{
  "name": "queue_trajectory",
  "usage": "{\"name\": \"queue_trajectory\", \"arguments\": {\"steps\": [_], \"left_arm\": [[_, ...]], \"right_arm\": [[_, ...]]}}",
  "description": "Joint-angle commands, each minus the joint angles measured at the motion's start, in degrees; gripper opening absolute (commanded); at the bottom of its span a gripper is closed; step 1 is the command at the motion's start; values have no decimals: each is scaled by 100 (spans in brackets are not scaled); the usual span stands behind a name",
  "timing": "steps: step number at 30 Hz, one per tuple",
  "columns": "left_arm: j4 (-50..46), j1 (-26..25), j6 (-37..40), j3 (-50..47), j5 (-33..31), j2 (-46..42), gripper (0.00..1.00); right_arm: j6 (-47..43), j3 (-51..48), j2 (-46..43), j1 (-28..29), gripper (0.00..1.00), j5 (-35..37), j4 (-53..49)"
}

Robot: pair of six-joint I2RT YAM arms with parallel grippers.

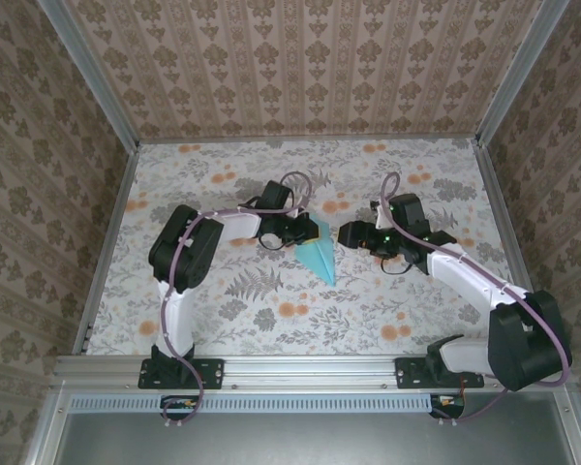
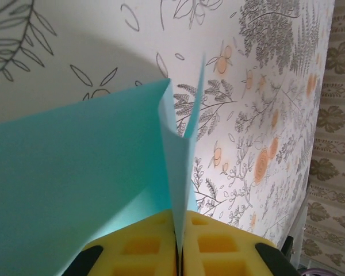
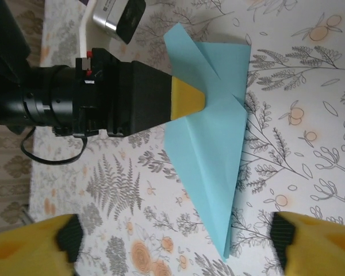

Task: Fold a paper plane with a square sheet of paper (fold left side to right side)
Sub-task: Turn over the paper at the center of the table.

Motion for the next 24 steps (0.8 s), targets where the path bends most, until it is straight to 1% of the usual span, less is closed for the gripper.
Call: {"name": "queue_trajectory", "arguments": {"steps": [1,5,8,10,14,16,19,21,24], "left_arm": [[196,257,112,147,146,-712,9],[306,613,30,205,345,-1432,9],[456,761,-134,334,506,-1806,9],[542,943,-235,408,603,-1973,9],[1024,998,-645,421,736,-2183,10],[1280,994,-849,415,810,-2219,10],[1471,994,-1002,367,829,-2285,10],[1497,986,-1036,353,847,-2302,10],[1556,967,-1109,289,868,-2300,10]], "right_arm": [[258,-73,-103,-170,100,-656,615],[471,5,167,-245,100,-1384,1337],[952,-28,471,-236,100,-1973,2369],[1269,8,744,-209,100,-2281,2989],[1671,299,1184,-39,100,-2726,3725],[1837,437,1367,44,100,-2855,3959],[2318,549,1654,108,99,-2932,4458],[2657,573,1796,133,97,-2965,4941],[3101,645,1953,154,88,-2992,5518]]}}
